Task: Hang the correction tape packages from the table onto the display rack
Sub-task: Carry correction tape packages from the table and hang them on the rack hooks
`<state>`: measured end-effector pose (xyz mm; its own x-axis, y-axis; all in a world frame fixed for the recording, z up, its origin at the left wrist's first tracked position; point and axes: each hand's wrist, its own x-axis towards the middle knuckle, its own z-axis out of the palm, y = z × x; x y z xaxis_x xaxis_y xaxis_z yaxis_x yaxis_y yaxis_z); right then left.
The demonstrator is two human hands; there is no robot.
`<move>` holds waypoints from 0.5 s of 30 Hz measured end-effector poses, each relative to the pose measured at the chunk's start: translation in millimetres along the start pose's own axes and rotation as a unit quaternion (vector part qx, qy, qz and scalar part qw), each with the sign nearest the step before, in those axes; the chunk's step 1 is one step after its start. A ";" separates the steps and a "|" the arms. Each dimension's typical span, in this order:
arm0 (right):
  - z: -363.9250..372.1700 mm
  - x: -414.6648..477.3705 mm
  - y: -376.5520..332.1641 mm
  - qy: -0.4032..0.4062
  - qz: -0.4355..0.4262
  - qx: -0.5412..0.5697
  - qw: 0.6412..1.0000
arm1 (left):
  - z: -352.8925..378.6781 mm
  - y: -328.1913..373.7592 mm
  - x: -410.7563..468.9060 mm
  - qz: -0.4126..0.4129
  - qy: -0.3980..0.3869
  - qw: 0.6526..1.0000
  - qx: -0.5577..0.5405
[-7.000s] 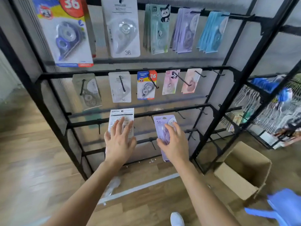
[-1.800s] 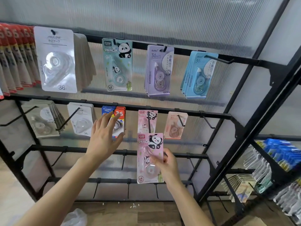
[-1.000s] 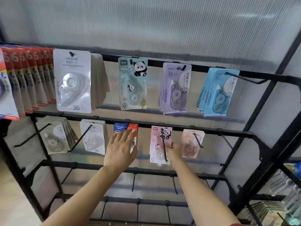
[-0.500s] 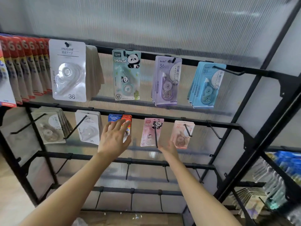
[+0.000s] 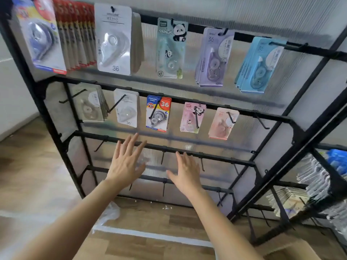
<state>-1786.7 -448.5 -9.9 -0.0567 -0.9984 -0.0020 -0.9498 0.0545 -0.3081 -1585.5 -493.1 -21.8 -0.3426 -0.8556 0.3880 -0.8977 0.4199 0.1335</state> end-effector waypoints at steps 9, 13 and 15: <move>53.4 -88.7 -141.8 -0.104 -0.114 0.001 0.988 | -53.6 -91.1 -193.8 -0.199 -0.022 0.979 -0.030; 85.6 -147.1 -225.3 -0.158 -0.177 0.023 0.971 | -105.0 -125.4 -300.3 -0.290 -0.006 0.957 -0.007; 102.2 -177.7 -266.2 -0.173 -0.219 0.018 0.960 | -130.1 -136.9 -354.6 -0.335 0.000 0.942 0.010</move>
<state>-1492.4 -287.2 -24.7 0.4566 -0.8717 -0.1780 -0.8479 -0.3658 -0.3837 -1305.0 -207.8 -59.0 0.3023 -0.9265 0.2240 -0.9178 -0.2194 0.3309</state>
